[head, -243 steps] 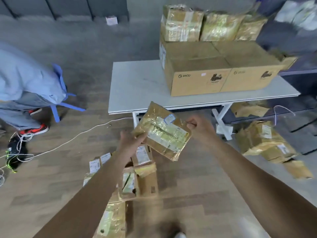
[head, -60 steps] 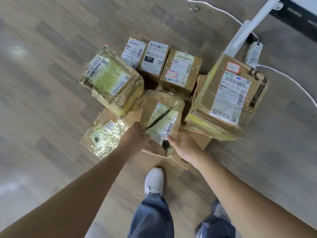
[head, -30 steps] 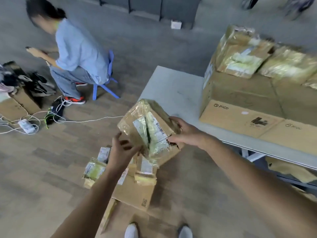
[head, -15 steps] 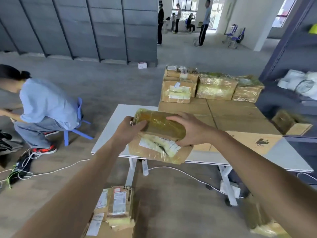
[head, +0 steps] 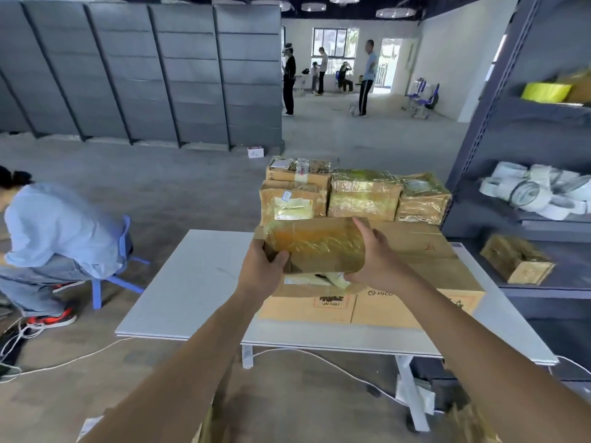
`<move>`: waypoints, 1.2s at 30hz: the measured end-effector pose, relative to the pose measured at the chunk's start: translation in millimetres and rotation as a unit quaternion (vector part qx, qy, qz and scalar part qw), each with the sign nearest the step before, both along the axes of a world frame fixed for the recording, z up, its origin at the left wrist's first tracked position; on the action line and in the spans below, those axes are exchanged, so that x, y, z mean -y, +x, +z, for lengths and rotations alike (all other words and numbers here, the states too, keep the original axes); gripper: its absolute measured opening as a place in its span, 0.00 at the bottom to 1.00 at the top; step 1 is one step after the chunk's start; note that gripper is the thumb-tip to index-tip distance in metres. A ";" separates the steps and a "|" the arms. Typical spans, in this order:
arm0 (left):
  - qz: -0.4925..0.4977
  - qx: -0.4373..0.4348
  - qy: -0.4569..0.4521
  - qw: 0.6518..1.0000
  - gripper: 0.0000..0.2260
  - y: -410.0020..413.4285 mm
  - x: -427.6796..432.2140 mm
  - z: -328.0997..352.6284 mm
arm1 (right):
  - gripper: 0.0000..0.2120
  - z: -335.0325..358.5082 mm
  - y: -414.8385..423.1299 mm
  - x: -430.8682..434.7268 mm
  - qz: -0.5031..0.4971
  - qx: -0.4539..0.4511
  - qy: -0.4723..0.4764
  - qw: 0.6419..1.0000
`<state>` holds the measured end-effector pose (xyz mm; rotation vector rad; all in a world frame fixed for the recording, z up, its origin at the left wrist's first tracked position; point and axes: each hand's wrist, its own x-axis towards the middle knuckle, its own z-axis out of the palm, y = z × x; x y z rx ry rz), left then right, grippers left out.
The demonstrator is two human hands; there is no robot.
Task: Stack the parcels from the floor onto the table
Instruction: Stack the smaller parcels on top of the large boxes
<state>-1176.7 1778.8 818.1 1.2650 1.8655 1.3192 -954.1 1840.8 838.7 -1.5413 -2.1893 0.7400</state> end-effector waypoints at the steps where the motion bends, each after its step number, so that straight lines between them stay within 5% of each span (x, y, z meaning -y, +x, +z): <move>1: -0.004 -0.005 0.000 1.000 0.10 4.2 -7.7 1.0 | 0.56 -1.6 3.5 -5.4 -0.007 0.004 0.000 1.000; 8: -0.080 0.045 -0.038 0.995 0.07 28.9 -81.3 3.1 | 0.58 1.7 19.8 -54.8 -0.058 0.117 0.069 0.989; 12: -0.092 0.004 -0.060 0.994 0.10 30.4 -132.5 2.2 | 0.57 13.0 24.0 -100.1 -0.040 0.181 0.051 0.981; 20: -0.191 -0.029 -0.104 0.976 0.18 18.4 -220.2 9.2 | 0.52 17.5 30.2 -181.6 -0.066 0.187 0.017 0.980; 26: -0.185 -0.164 -0.044 0.968 0.20 4.8 -271.7 13.2 | 0.53 9.6 35.3 -231.5 -0.111 0.175 0.009 0.978; 31: -0.180 -0.373 -0.026 0.910 0.24 -4.7 -302.5 -0.7 | 0.52 12.5 34.8 -267.8 -0.076 0.189 0.002 0.979; 36: -0.196 -0.435 -0.088 0.874 0.24 -5.4 -317.9 -14.7 | 0.51 2.8 32.2 -295.0 -0.051 0.196 -0.015 0.979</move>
